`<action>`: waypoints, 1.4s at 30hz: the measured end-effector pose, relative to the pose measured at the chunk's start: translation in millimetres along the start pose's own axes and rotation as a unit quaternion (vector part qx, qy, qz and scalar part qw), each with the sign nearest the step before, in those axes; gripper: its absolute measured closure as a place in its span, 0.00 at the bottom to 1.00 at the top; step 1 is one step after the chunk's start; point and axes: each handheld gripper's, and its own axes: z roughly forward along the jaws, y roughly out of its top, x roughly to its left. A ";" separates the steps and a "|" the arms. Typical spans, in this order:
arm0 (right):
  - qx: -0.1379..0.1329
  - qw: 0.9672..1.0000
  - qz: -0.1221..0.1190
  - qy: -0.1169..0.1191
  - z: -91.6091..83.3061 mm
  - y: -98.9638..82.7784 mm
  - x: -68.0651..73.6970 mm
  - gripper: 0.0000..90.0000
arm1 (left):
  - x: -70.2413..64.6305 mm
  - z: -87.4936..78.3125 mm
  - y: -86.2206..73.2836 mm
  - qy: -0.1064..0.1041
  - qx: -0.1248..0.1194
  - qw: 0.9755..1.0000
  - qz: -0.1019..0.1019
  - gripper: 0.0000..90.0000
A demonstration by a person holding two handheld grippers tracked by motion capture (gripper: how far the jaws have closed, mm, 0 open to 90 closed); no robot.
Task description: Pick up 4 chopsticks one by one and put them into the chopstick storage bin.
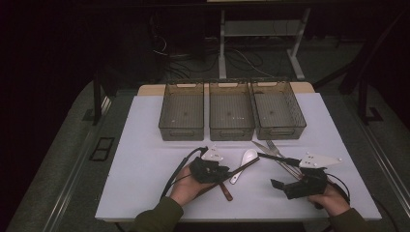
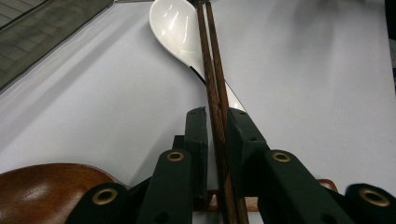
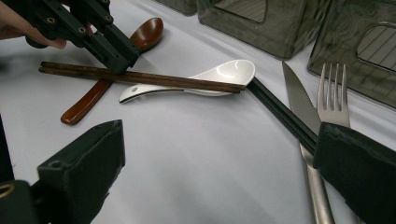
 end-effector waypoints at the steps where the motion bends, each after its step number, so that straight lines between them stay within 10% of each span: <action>1: 0.000 1.000 0.000 0.000 0.0 0.0 0.0 0.02 | 0.0 0.0 0.0 0.000 0.000 1.000 0.000 0.86; 42: 0.001 1.000 0.000 -0.001 0.2 0.0 0.0 0.02 | 2.3 11.6 -4.5 0.008 0.017 1.000 -0.011 0.88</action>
